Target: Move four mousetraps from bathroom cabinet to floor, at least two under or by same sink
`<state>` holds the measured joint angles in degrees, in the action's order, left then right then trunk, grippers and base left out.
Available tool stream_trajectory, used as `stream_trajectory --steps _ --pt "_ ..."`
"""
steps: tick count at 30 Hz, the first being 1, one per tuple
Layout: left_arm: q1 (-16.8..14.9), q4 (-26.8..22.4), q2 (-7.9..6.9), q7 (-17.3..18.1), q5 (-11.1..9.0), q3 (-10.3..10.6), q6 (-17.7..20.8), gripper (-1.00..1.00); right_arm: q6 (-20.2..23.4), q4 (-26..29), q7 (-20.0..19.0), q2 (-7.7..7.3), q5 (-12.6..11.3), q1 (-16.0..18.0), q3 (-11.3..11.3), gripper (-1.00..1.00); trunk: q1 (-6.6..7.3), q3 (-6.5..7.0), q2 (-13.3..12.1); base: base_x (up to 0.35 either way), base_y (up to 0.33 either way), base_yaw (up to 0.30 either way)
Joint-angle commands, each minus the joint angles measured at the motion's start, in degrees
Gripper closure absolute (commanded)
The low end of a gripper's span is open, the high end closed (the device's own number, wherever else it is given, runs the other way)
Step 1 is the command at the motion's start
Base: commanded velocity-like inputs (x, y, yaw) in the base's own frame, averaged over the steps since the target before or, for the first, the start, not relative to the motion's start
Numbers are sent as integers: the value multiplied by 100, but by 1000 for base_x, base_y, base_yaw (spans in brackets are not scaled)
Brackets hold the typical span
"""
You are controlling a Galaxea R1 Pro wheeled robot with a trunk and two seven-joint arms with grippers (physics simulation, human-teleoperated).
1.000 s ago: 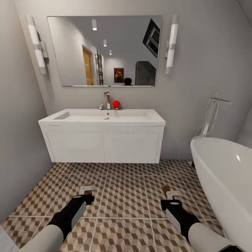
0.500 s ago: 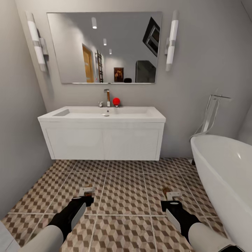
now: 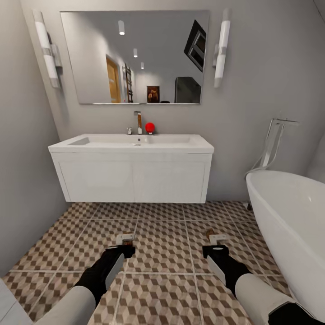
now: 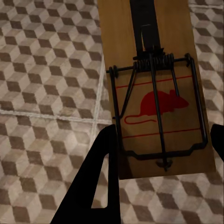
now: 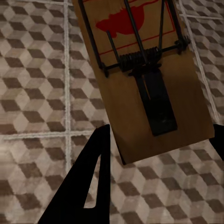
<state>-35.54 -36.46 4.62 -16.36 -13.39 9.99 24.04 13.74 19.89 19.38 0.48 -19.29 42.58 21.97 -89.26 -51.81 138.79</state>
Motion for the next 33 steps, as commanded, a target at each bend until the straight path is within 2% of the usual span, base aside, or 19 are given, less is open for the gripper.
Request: stream_trajectory --steps 1,5,11,16,21,22,27,33 --pt "-4 -1 -6 -56 -51 32 17 100 3 8 42 0 -44 15 50 100 -22 -25 44 0 0 0" --pt "-6 6 -23 -52 -49 25 0 100 -40 11 40 -50 -47 28 34 100 -109 -97 204 0 0 0" --pt "-6 -19 -9 -52 -50 23 -19 100 -48 -26 40 -47 -54 42 21 100 -241 -204 445 0 0 0" --pt "-7 56 -60 -51 -36 27 -49 100 77 -99 -16 -76 -122 184 13 100 -254 -315 452 0 0 0" --pt "-11 108 -164 -52 -32 16 -72 100 439 -101 -109 -81 -120 219 7 100 -267 -426 458 0 0 0" --pt "-14 112 -198 -52 -32 13 -83 100 536 -100 -226 -77 -125 224 3 100 -270 -448 460 0 0 0" --pt "-12 90 -206 -52 -32 12 -114 100 659 -100 -416 -71 -133 223 -4 100 -282 -559 467 0 0 0" --pt "-14 55 -203 -52 -32 12 -119 100 656 -100 -464 -64 -128 225 -28 100 -298 -692 475 0 0 0"
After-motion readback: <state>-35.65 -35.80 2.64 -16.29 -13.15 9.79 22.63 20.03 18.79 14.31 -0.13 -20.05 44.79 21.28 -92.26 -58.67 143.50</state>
